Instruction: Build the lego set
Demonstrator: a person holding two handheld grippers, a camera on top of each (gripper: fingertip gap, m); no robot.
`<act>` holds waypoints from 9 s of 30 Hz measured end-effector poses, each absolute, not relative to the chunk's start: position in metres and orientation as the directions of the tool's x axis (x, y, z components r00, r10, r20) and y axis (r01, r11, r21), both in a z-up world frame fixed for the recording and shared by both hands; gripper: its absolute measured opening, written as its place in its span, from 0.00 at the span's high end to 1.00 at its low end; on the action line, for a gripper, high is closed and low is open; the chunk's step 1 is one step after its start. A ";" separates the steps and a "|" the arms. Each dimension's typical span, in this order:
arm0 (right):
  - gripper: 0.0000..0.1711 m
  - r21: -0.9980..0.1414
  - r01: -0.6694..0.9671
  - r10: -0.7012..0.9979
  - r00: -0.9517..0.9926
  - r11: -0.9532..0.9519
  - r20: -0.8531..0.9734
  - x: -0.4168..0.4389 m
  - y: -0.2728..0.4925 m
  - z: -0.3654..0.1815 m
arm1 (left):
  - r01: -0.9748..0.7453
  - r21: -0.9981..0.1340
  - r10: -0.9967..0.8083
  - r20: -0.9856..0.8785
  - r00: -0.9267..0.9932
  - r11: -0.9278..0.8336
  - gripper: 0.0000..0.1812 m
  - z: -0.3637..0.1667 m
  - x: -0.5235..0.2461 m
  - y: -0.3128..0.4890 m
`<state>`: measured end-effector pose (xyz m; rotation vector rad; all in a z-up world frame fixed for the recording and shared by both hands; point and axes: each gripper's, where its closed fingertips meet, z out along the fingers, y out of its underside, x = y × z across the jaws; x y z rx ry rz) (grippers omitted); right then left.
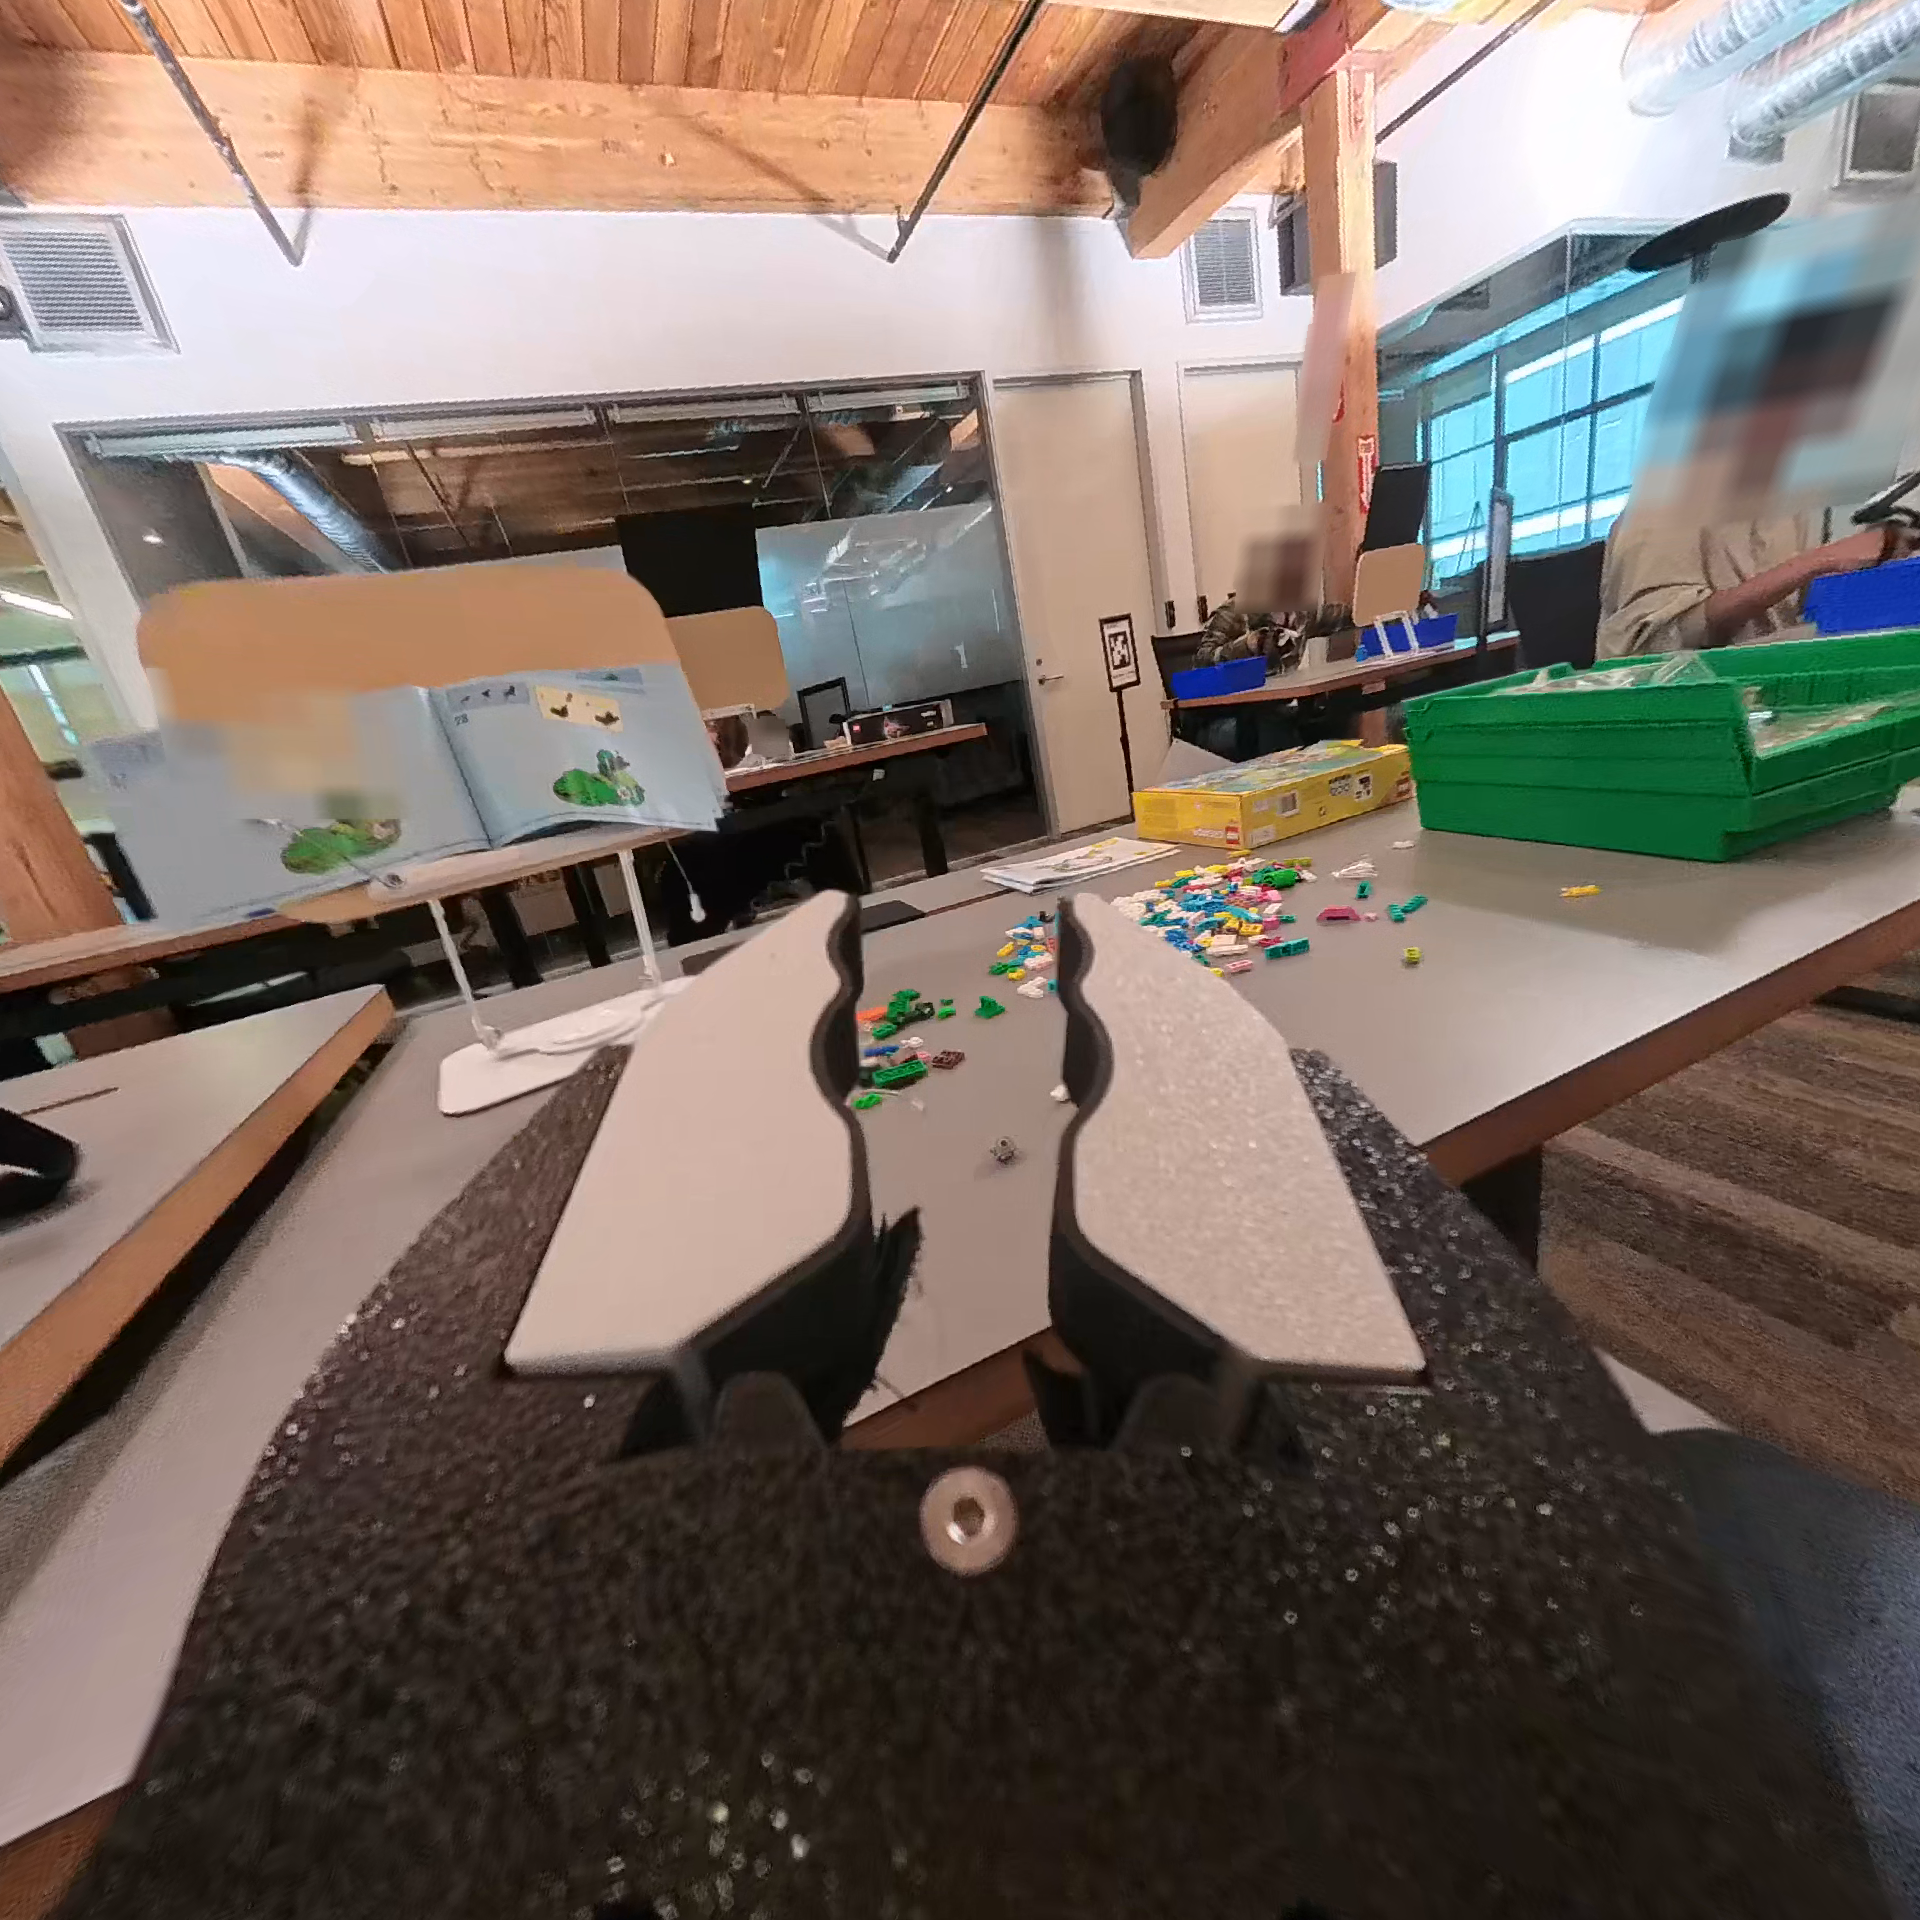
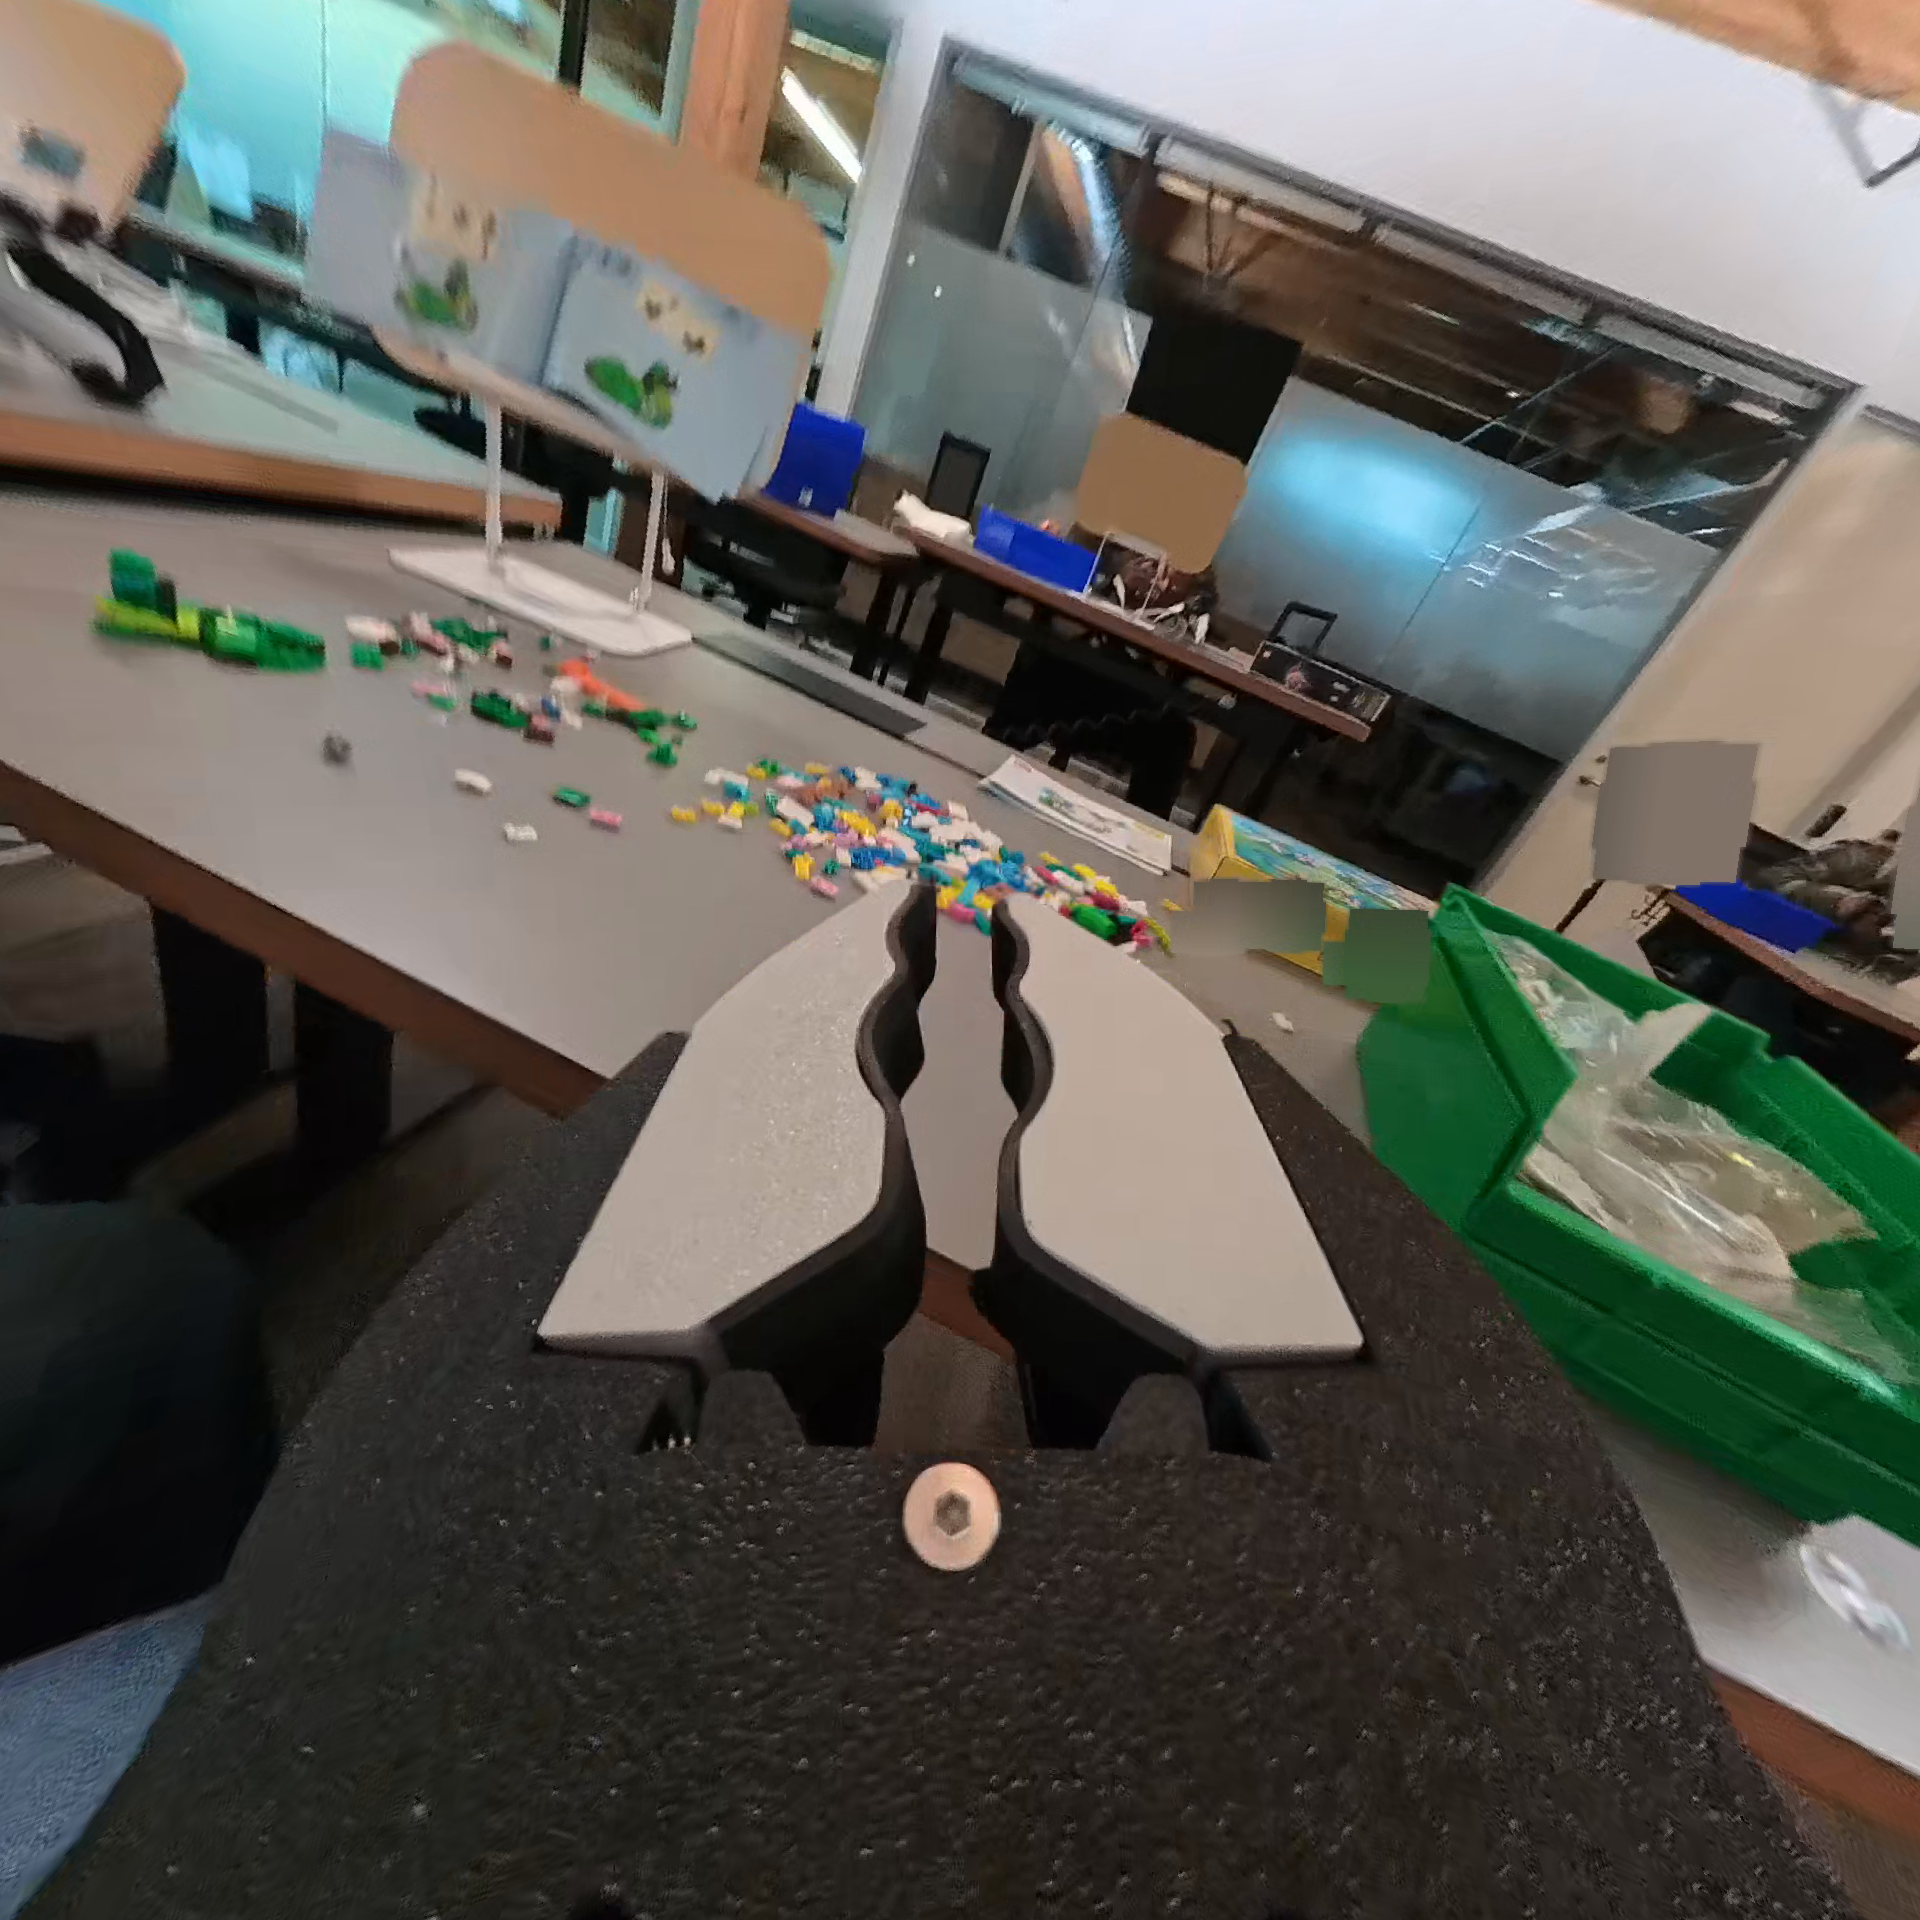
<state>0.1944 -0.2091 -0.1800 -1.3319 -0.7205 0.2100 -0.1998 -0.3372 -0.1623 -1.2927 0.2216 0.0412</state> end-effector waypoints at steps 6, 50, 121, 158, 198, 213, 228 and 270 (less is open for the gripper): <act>0.95 -0.885 0.342 0.555 0.690 0.316 0.465 0.137 -0.135 -0.206 | -0.141 -0.959 -0.130 -0.178 0.975 0.247 0.80 -0.190 -0.185 -0.271; 0.66 -0.854 0.518 0.851 0.431 0.039 0.300 0.068 0.043 -0.220 | 0.086 -0.996 0.711 0.034 0.703 -0.038 0.61 -0.108 -0.289 -0.315; 0.48 -0.919 0.365 0.982 -0.163 0.153 0.098 0.261 -0.057 -0.160 | 0.330 -0.933 0.986 0.164 0.036 0.144 0.19 -0.182 0.283 -0.571; 0.49 -0.943 0.305 0.945 -0.326 0.132 0.027 0.274 -0.117 -0.155 | 0.311 -0.947 0.991 0.113 0.072 0.086 0.20 -0.160 0.287 -0.570; 0.53 -0.975 0.172 0.961 -0.262 0.141 0.093 -0.146 -0.085 -0.116 | 0.164 -0.986 0.862 0.060 0.504 -0.027 0.27 -0.072 -0.194 -0.412; 0.47 -0.958 0.287 0.814 0.554 0.012 0.177 -0.113 0.011 -0.187 | 0.148 -0.944 -0.065 0.175 0.982 -0.296 0.36 -0.148 -0.258 -0.175; 0.61 -0.893 0.250 0.487 0.767 0.374 0.418 -0.056 0.051 -0.226 | 0.094 -0.996 -0.263 0.091 0.961 -0.002 0.40 -0.212 -0.259 -0.094; 0.69 -0.826 0.247 0.578 0.613 0.506 0.538 -0.085 0.015 -0.231 | -0.030 -0.979 -0.119 -0.055 0.991 0.201 0.37 -0.218 -0.276 -0.099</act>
